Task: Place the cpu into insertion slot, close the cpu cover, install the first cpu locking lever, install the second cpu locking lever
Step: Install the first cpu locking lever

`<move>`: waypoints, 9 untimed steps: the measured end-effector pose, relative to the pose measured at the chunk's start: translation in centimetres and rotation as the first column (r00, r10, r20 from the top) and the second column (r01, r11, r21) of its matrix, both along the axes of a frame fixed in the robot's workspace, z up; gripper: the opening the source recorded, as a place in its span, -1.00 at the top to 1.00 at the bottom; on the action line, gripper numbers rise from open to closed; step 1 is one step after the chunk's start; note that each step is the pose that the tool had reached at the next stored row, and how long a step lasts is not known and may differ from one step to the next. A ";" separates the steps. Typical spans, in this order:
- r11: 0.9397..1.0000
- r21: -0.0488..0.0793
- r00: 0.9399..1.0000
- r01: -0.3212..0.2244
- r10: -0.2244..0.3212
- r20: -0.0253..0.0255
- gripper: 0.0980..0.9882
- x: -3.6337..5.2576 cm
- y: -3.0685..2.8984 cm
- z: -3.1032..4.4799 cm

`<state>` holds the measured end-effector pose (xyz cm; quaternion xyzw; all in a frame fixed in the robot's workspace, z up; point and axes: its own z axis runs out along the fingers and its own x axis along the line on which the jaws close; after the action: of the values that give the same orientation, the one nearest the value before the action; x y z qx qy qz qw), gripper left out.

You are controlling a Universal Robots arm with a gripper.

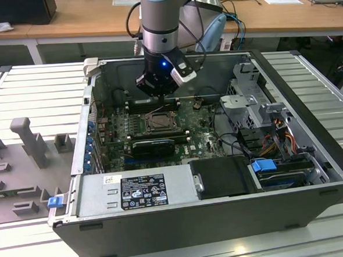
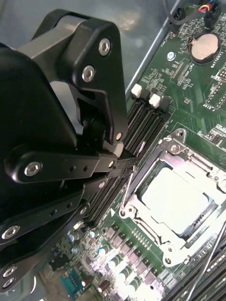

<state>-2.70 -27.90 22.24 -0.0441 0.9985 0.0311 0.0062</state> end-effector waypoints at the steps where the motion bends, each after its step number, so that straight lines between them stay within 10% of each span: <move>1: 1.000 0.000 1.000 0.001 -0.001 0.000 0.98 0.06 0.00 -0.11; 9: 1.000 0.000 1.000 0.013 -0.013 0.000 0.98 0.65 -0.07 -1.02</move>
<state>-2.05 -27.98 21.22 -0.0378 0.9988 0.0310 0.0065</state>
